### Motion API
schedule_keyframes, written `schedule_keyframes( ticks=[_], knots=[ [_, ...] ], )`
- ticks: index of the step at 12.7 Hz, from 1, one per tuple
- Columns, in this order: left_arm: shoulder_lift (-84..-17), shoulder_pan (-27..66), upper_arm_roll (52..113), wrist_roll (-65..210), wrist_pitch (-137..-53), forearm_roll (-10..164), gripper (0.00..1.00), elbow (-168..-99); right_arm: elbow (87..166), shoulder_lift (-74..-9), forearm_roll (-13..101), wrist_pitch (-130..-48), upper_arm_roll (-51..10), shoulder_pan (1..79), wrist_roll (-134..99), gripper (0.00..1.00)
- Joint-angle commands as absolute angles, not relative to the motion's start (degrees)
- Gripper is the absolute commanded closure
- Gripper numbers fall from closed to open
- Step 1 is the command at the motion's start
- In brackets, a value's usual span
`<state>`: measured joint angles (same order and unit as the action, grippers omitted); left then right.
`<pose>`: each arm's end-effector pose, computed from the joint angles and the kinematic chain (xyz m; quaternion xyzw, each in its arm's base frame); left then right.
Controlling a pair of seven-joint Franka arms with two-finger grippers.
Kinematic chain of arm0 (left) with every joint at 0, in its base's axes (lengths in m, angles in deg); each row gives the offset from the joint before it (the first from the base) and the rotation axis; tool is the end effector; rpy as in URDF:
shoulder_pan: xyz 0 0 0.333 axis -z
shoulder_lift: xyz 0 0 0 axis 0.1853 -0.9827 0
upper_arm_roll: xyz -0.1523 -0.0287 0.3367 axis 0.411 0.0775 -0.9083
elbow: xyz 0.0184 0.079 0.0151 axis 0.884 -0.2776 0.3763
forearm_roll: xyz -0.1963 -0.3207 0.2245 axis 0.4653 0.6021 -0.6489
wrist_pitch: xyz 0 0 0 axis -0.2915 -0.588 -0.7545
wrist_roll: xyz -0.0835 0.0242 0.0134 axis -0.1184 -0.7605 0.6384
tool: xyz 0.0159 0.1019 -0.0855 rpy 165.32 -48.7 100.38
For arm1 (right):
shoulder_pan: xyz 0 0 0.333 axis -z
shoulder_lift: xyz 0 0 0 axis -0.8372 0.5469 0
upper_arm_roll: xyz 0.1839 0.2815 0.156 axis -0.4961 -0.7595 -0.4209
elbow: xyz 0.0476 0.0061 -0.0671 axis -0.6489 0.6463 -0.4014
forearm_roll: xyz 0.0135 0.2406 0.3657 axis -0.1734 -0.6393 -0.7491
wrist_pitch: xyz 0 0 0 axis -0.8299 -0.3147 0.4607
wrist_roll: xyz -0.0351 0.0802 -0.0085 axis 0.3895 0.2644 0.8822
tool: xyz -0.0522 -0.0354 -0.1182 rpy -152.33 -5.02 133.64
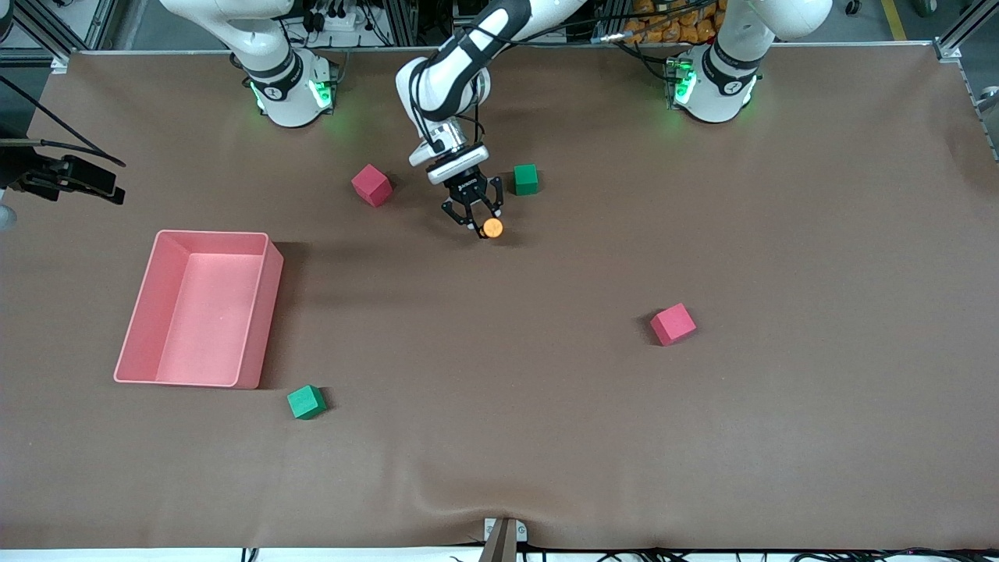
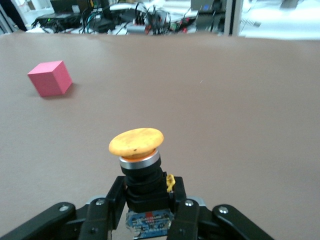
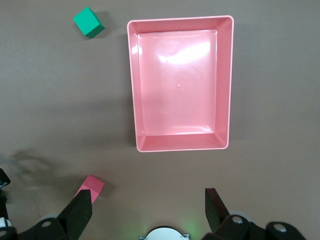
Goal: Place and upright button with both arms
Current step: 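Lower the button upright onto the table and open the left gripper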
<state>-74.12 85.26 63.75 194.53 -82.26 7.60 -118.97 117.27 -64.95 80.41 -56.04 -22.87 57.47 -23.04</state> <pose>0.2932 -0.6951 0.1505 -0.8545 -0.1625 -0.4751 0.1327 0.5815 -0.0385 0.6421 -0.9970 0.0384 0.0669 0.0103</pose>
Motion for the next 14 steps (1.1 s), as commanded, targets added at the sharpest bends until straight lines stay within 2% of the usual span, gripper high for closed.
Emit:
schedule_keyframes(
  ticks=[1, 4, 14],
  knots=[
    [-74.6, 86.4, 62.9, 197.6, -80.8, 4.6, 1.0, -118.2, 117.3, -65.3, 80.5, -55.7, -22.7, 57.0, -23.7, 0.0],
    [-78.3, 86.4, 63.0, 201.3, -76.4, -1.1, 1.0, -118.8, 117.3, -65.3, 80.5, -55.6, -22.7, 57.3, -23.6, 0.0],
    [-82.7, 86.1, 62.7, 201.2, -76.1, -3.8, 1.0, -118.3, 117.3, -65.3, 80.5, -55.6, -22.7, 57.1, -23.6, 0.0]
  ],
)
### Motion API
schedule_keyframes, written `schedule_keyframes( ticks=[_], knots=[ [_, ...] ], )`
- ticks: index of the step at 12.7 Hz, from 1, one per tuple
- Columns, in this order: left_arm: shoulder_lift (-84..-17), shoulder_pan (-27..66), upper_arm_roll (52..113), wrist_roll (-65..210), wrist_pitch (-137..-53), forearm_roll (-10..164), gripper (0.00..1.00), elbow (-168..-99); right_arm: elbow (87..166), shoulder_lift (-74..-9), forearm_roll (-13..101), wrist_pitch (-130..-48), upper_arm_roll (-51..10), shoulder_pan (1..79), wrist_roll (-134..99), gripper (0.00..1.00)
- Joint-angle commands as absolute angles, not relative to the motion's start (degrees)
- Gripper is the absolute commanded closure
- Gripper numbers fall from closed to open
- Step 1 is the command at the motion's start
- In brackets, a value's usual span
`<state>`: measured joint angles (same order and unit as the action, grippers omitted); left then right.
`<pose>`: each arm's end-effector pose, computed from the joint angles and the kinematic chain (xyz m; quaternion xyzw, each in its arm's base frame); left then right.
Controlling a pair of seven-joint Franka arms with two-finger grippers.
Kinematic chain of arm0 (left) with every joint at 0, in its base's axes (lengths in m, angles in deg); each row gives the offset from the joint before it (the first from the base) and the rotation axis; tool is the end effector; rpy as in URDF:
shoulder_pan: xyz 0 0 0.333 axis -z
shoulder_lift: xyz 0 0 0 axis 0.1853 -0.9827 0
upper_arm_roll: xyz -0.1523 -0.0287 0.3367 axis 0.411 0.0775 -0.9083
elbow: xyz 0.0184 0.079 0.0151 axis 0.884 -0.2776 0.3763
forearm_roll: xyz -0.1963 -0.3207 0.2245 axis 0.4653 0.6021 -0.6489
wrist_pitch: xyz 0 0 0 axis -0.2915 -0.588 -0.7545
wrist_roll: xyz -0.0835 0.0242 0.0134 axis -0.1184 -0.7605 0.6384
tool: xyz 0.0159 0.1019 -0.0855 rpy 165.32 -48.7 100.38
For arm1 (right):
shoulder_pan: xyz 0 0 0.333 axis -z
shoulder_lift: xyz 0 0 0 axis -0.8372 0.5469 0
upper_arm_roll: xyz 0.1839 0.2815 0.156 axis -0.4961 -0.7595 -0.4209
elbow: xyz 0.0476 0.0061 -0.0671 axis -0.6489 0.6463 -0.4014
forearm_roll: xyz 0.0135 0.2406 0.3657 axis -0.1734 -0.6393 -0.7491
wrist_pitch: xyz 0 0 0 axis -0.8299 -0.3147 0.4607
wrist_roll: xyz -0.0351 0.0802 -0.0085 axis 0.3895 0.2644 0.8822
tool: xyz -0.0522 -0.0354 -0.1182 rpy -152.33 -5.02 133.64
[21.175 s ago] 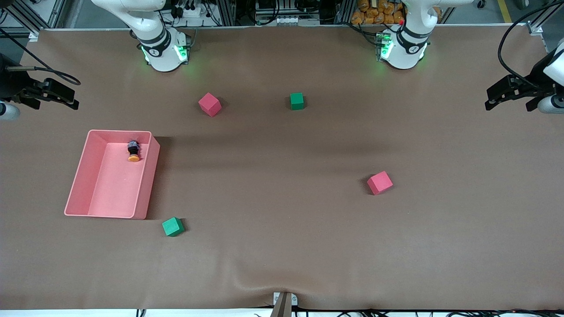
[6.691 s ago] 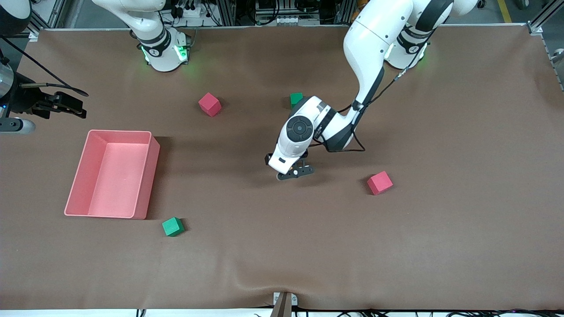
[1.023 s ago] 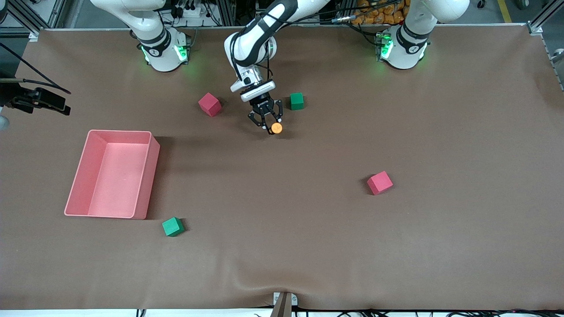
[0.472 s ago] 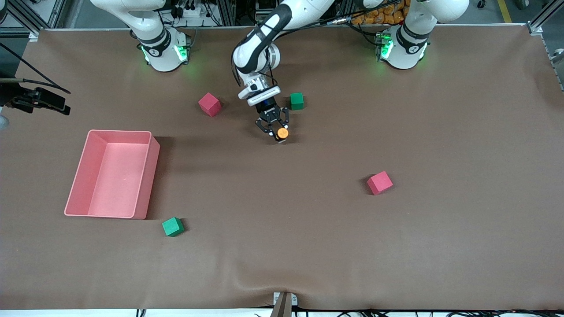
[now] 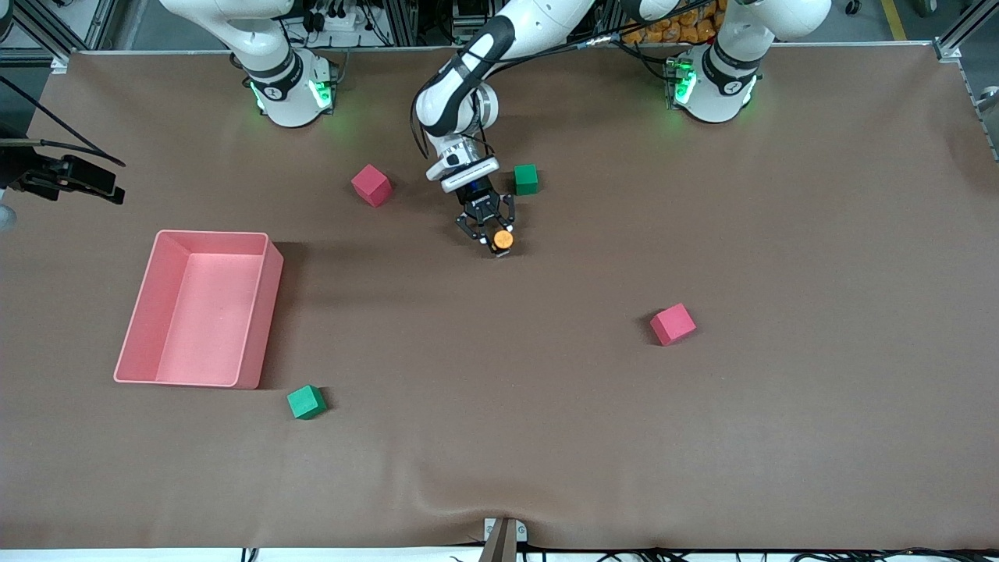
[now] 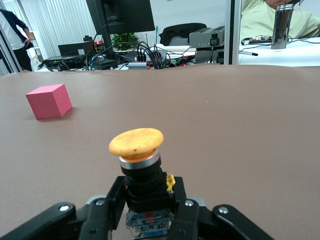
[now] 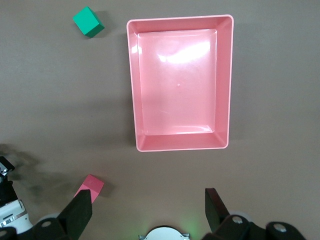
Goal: Place and upright button with both arms
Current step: 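Lower the button upright onto the table and open the left gripper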
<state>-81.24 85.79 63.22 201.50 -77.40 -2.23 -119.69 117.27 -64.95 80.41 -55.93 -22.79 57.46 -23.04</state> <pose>0.3009 -0.6635 0.0715 -0.8026 -0.1338 -0.5588 0.1603 0.5812 -0.0392 0.6420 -0.9969 0.0390 0.0678 0.0103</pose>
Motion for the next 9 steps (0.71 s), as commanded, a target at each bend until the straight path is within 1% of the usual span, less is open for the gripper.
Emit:
schedule_keyframes(
  ticks=[1, 4, 5, 6, 7, 8, 9],
  knots=[
    [-83.3, 86.1, 62.7, 201.4, -76.1, -3.8, 1.0, -118.2, 117.3, -65.3, 80.5, -55.6, -22.7, 57.1, -23.6, 0.0],
    [-83.7, 86.1, 62.7, 201.3, -76.1, -3.8, 1.0, -118.2, 117.4, -65.3, 80.5, -55.5, -22.7, 57.2, -23.6, 0.0],
    [-83.7, 86.0, 62.7, 201.2, -76.1, -3.9, 0.93, -118.1, 117.4, -65.3, 80.5, -55.6, -22.7, 57.2, -23.6, 0.0],
    [-83.6, 86.0, 62.7, 201.1, -76.2, -3.9, 0.71, -118.1, 117.4, -65.3, 80.5, -55.5, -22.7, 57.2, -23.6, 0.0],
    [-83.5, 86.0, 62.7, 201.1, -76.2, -4.2, 0.42, -118.1, 117.4, -65.3, 80.5, -55.5, -22.7, 57.2, -23.6, 0.0],
    [-83.4, 86.0, 62.8, 200.7, -76.2, -4.9, 0.0, -118.2, 117.4, -65.3, 80.5, -55.6, -22.7, 57.2, -23.7, 0.0],
    [-83.5, 86.0, 62.8, 199.3, -76.2, -4.9, 0.0, -118.1, 117.4, -65.3, 80.5, -55.6, -22.7, 57.2, -23.6, 0.0]
  ],
)
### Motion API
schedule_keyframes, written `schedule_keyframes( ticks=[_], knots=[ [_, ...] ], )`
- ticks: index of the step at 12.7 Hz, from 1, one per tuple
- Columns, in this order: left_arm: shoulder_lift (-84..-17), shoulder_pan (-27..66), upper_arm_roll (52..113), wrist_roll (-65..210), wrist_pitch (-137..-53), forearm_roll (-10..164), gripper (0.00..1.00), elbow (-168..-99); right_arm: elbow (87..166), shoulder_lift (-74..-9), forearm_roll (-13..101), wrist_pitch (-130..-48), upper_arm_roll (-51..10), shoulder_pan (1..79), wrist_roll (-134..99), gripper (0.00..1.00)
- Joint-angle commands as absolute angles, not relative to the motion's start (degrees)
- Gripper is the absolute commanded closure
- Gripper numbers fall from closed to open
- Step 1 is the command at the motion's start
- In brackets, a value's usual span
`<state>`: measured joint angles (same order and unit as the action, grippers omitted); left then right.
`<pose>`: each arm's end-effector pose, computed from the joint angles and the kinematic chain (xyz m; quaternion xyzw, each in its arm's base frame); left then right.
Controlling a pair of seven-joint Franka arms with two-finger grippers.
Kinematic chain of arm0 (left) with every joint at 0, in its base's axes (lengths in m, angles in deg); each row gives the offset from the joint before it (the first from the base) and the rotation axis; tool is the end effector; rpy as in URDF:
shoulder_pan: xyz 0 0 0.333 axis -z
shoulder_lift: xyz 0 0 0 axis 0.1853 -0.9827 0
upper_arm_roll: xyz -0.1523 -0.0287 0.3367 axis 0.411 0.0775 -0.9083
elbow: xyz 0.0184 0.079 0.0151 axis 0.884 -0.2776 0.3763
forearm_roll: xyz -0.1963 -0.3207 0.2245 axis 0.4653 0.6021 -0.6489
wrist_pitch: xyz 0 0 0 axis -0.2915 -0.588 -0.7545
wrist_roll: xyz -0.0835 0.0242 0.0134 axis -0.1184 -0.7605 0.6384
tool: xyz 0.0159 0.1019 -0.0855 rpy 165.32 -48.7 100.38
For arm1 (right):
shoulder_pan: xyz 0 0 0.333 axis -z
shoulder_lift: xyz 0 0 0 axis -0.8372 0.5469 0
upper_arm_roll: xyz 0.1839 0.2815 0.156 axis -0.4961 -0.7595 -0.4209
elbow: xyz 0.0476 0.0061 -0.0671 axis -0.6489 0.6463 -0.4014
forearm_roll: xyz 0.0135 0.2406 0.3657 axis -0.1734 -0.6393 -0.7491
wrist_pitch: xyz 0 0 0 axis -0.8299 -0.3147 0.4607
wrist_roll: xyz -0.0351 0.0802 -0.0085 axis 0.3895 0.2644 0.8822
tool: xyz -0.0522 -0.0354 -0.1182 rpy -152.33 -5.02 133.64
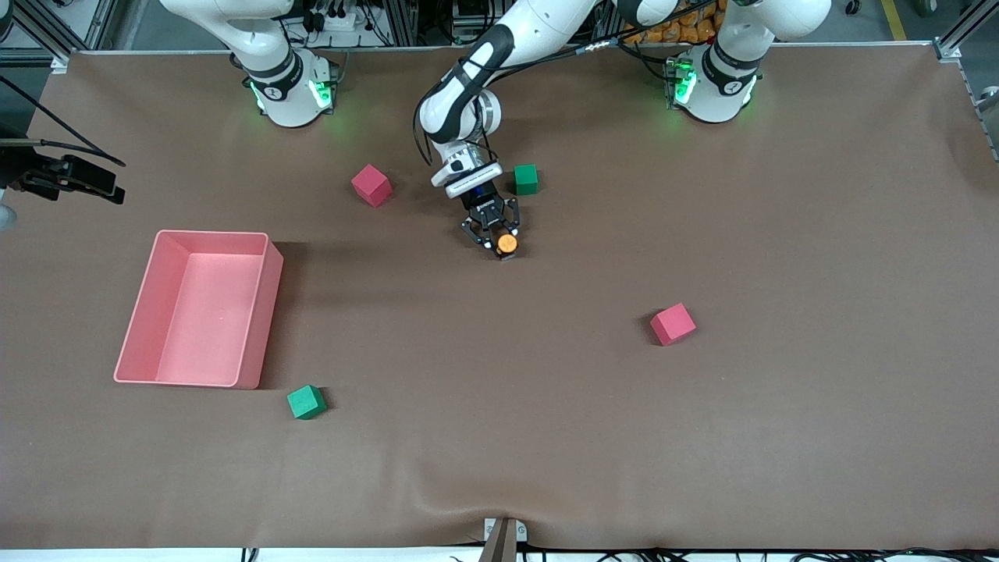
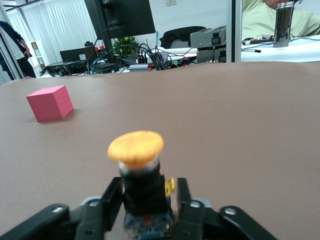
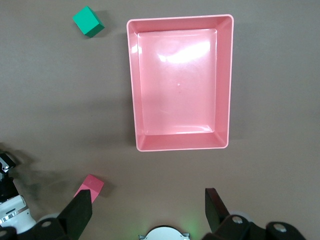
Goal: Place and upright button with both arms
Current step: 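Lower the button upright onto the table and open the left gripper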
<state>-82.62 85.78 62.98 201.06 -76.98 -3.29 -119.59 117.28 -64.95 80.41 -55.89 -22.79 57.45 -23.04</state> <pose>0.3036 -0.6574 0.0571 -0.7975 -0.1203 -0.5659 0.1711 0.5811 -0.0391 0.6418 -0.9969 0.0390 0.0682 0.0103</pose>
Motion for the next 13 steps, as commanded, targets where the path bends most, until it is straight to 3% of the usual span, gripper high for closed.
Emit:
schedule_keyframes(
  ticks=[1, 6, 13],
  knots=[
    [-83.3, 86.0, 62.9, 199.0, -76.2, -4.8, 0.0, -118.1, 117.4, -65.3, 80.5, -55.5, -22.7, 57.2, -23.7, 0.0],
    [-81.2, 86.4, 64.9, 196.5, -76.0, -2.8, 0.0, -118.6, 117.4, -65.3, 80.5, -55.5, -22.7, 57.3, -23.6, 0.0],
    [-65.8, 85.8, 67.2, 180.4, -73.3, 9.7, 0.0, -122.0, 117.4, -65.3, 80.5, -55.5, -22.7, 57.2, -23.6, 0.0]
  ],
)
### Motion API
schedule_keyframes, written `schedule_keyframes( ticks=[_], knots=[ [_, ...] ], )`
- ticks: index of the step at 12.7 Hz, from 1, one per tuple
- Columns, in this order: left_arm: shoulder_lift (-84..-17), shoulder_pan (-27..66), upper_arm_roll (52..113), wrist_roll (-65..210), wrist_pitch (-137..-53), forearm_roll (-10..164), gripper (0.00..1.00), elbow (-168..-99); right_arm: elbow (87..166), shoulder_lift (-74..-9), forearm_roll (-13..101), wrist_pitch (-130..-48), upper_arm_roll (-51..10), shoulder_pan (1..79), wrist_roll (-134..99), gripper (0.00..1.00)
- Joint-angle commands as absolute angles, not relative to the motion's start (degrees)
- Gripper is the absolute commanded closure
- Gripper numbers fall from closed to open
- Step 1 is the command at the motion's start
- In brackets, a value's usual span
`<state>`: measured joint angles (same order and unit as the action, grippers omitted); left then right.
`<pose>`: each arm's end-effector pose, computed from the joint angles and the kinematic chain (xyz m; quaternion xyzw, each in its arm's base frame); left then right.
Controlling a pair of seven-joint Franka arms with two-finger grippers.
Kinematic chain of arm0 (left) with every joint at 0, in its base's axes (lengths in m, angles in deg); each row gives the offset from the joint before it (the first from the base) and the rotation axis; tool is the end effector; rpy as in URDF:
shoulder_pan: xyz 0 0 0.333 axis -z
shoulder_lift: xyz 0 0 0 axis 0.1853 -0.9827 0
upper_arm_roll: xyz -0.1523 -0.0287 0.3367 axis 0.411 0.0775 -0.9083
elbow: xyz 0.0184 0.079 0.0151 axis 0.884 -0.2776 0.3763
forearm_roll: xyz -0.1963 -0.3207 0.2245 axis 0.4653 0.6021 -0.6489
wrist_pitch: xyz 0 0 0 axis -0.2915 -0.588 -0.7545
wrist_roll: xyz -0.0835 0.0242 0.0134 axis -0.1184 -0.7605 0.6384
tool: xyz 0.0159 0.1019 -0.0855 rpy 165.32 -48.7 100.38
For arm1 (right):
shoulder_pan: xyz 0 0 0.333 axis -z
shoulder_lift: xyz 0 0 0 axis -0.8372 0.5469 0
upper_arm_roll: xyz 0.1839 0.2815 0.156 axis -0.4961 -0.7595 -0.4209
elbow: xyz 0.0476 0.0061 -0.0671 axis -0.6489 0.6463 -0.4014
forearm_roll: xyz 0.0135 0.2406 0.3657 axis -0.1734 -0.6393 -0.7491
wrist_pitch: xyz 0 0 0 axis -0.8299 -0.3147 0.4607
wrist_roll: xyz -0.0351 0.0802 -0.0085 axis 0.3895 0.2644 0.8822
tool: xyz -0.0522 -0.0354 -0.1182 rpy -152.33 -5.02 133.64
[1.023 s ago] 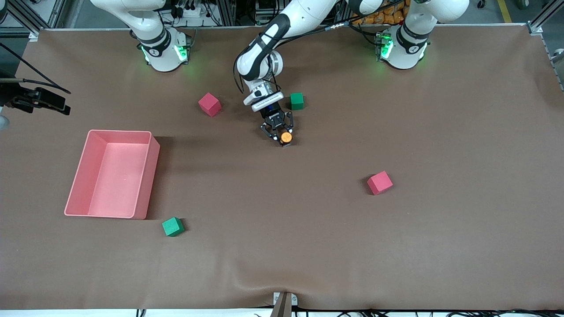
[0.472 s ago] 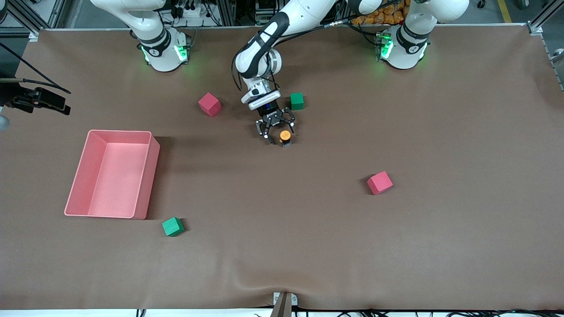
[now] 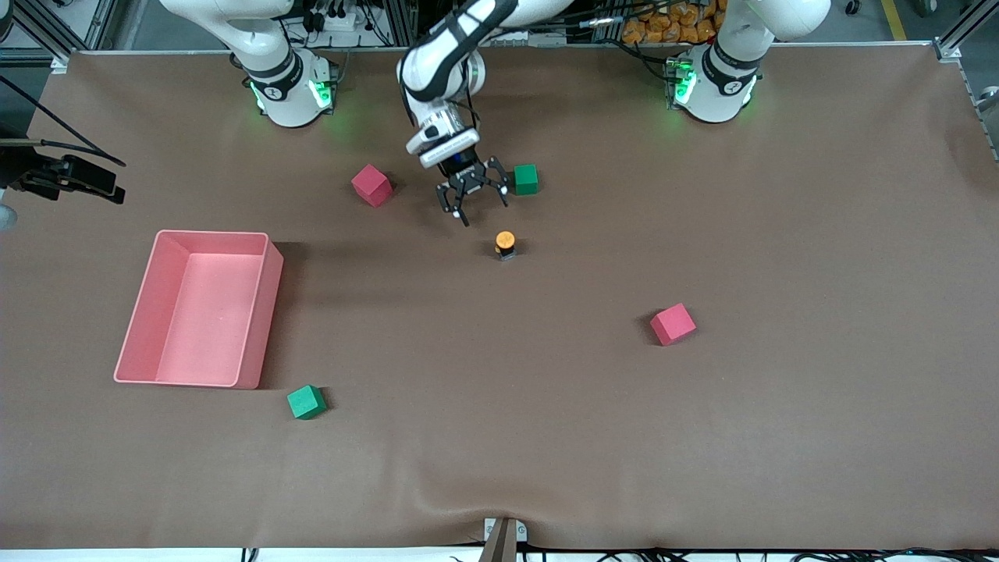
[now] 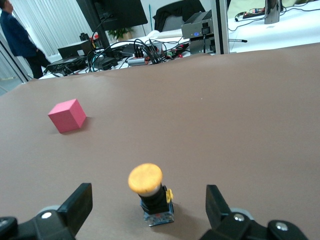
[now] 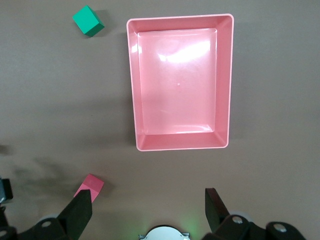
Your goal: Place and upright button with both arms
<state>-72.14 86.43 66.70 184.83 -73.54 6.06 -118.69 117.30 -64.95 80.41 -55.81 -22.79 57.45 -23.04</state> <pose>0.2625 -0.6990 0.1827 -0.8447 -0.0930 -0.4888 0.1972 0.5808 -0.0391 0.6416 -0.9968 0.0389 0.0691 0.0104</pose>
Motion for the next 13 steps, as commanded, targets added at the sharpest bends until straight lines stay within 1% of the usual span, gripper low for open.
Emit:
schedule_keyframes(
  ticks=[1, 7, 11, 13],
  knots=[
    [-62.7, 84.8, 67.2, 175.8, -73.4, 13.1, 0.0, -122.0, 117.4, -65.3, 80.5, -55.5, -22.7, 57.2, -23.6, 0.0],
    [-47.3, 72.0, 67.3, 156.2, -78.1, 29.9, 0.0, -121.8, 117.4, -65.3, 80.5, -55.4, -22.7, 57.2, -23.6, 0.0],
    [-40.0, 61.8, 67.3, 142.3, -79.3, 41.1, 0.0, -121.5, 117.4, -65.3, 80.5, -55.4, -22.7, 57.2, -23.6, 0.0],
    [-37.1, 55.5, 67.2, 130.4, -79.5, 46.8, 0.0, -121.2, 117.4, -65.3, 80.5, -55.4, -22.7, 57.2, -23.6, 0.0]
  ],
)
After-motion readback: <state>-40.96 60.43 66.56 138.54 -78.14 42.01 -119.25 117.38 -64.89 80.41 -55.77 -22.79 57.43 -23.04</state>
